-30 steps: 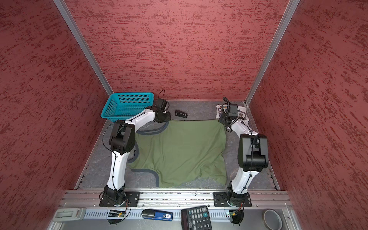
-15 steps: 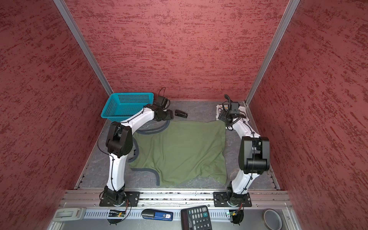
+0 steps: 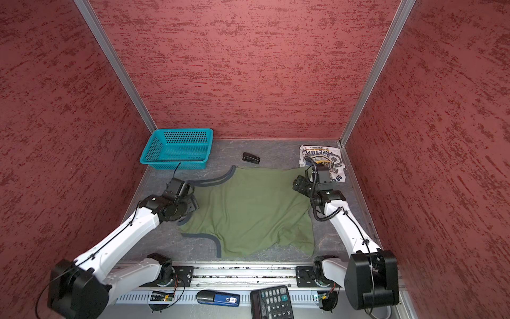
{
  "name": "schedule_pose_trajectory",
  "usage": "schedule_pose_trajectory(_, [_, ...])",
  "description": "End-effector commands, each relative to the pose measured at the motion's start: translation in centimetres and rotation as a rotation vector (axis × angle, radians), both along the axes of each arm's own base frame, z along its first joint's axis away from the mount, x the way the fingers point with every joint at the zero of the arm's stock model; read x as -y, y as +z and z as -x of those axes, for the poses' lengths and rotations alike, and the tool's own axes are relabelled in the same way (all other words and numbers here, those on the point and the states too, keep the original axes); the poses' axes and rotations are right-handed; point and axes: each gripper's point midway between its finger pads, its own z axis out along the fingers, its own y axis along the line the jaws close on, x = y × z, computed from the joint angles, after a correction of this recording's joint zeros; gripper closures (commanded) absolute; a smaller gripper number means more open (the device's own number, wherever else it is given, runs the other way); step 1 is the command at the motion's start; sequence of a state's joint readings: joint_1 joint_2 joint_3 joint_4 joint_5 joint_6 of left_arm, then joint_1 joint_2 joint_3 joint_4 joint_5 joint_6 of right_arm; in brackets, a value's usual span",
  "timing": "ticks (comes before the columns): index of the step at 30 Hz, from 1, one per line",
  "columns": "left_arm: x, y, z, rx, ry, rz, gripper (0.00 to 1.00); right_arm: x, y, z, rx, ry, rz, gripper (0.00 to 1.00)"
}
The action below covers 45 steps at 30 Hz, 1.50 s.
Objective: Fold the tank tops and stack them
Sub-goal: 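Grasp the near armhole trim with the left gripper while the right grasps the body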
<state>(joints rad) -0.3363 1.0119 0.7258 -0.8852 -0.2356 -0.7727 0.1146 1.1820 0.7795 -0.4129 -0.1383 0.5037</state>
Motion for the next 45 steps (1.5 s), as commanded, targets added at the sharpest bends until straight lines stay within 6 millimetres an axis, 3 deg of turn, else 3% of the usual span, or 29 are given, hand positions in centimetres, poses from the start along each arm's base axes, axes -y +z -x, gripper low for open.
schedule_pose_trajectory(1, [-3.5,-1.3,4.2,-0.021,0.224,-0.019,0.27,-2.2,-1.2,1.4,-0.05,0.052,-0.033,0.11])
schedule_pose_trajectory(5, [-3.6,-3.1,6.2,-0.035,0.29,0.045,0.37,-4.2,-2.2,2.0,-0.077,0.097,-0.023,0.11])
schedule_pose_trajectory(12, [-2.2,-6.0,6.4,-0.123,0.238,0.085,0.46,-4.8,-2.5,2.3,-0.078,0.102,-0.017,0.11])
schedule_pose_trajectory(18, [-0.9,-7.9,4.1,-0.113,0.171,0.115,0.5,-4.8,-3.6,3.4,-0.101,0.081,-0.037,0.11])
schedule_pose_trajectory(23, [-0.3,-8.4,1.8,-0.117,0.142,0.122,0.65,-4.0,-4.8,4.4,-0.14,0.055,0.008,0.11])
schedule_pose_trajectory(27, [-0.5,-7.7,1.0,-0.116,0.133,0.094,0.85,-2.7,-5.4,5.3,-0.172,0.008,0.06,0.11])
schedule_pose_trajectory(30, [-2.1,-5.2,1.1,-0.056,0.183,0.022,0.97,-1.6,-5.6,6.2,-0.198,-0.037,0.095,0.11])
schedule_pose_trajectory(34, [-5.1,-0.4,2.6,0.084,0.302,-0.073,1.0,-0.3,-5.5,7.3,-0.225,-0.101,0.123,0.1])
schedule_pose_trajectory(36, [-6.0,0.6,3.5,0.126,0.347,-0.082,1.0,0.4,-5.4,8.0,-0.239,-0.139,0.135,0.1])
schedule_pose_trajectory(38, [-5.8,0.5,3.5,0.135,0.339,-0.052,1.0,0.7,-5.6,8.8,-0.265,-0.169,0.132,0.09])
schedule_pose_trajectory(45, [-5.2,-2.6,3.8,0.062,0.336,-0.024,1.0,1.4,-7.0,13.5,-0.374,-0.277,0.132,0.1])
